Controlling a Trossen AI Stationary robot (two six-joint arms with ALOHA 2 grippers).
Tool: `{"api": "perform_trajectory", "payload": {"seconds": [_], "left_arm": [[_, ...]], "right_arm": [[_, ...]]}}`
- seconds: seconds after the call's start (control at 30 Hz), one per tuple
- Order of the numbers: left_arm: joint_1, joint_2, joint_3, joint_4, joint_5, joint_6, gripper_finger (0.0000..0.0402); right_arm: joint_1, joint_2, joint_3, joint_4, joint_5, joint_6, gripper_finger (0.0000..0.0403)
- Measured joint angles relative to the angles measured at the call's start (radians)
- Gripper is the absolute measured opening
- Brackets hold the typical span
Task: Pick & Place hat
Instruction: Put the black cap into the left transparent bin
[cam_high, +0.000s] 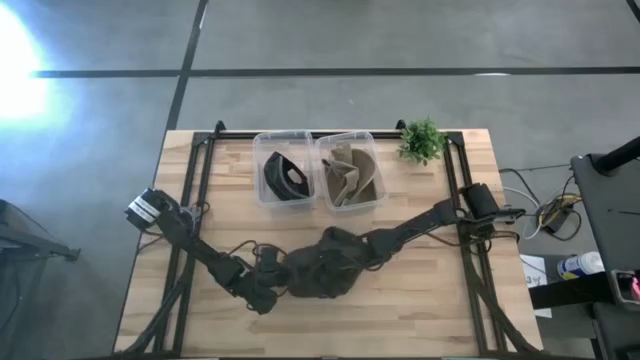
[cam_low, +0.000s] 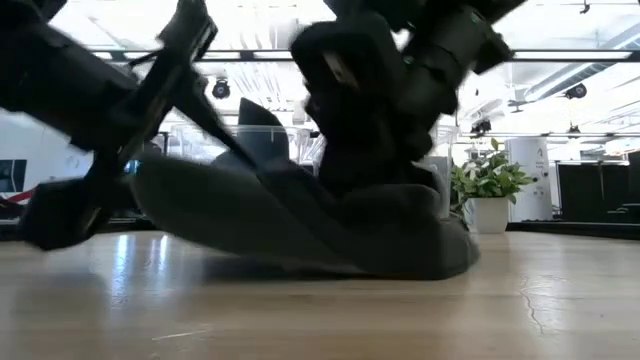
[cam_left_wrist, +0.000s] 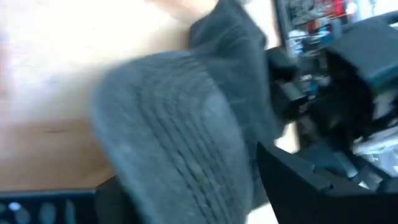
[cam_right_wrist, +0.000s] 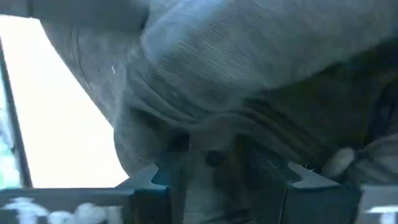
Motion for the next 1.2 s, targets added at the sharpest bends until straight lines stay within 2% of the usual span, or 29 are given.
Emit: {"api": "perform_trajectory", "payload": {"seconds": [0.1,0.2,0.27,0.43,0.57,0.67,0.77,0.83,0.93,1.07,1.2], "left_arm": [[-0.005,-0.035,0.001,0.034,0.014,0.072,0.0210],[-0.016,-0.080,0.001,0.032,0.056,0.152,0.0179],[-0.029,-0.116,0.001,0.027,0.065,0.202,0.0142],[-0.041,-0.212,0.001,-0.025,0.050,0.287,0.0020],[-0.044,-0.312,0.020,-0.080,0.015,0.388,0.0011],[-0.052,-0.386,0.064,-0.121,-0.013,0.524,0.0007],[-0.065,-0.449,0.121,-0.140,-0.099,0.694,0.0005],[-0.075,-0.484,0.164,-0.140,-0.193,0.834,0.0005],[-0.075,-0.527,0.235,-0.140,-0.382,1.063,0.0005],[-0.046,-0.561,0.324,-0.140,-0.688,1.335,0.0005],[0.061,-0.579,0.394,-0.139,-0.703,1.494,0.0005]], "right_arm": [[0.003,0.008,0.056,-0.020,0.000,-0.035,0.0127],[0.011,-0.012,0.087,-0.065,0.000,-0.087,0.0124],[0.017,-0.037,0.096,-0.088,0.000,-0.126,0.0123],[0.022,-0.131,0.096,-0.123,-0.014,-0.214,0.0125],[0.022,-0.240,0.096,-0.185,-0.016,-0.308,0.0123],[0.026,-0.333,0.096,-0.243,-0.015,-0.330,0.0118],[0.042,-0.436,0.095,-0.265,0.032,-0.342,0.0114],[0.060,-0.506,0.095,-0.265,0.097,-0.360,0.0112],[0.090,-0.593,0.095,-0.264,0.193,-0.402,0.0111],[0.113,-0.668,0.095,-0.273,0.263,-0.420,0.0111],[0.122,-0.700,0.095,-0.297,0.343,-0.419,0.0107]]}}
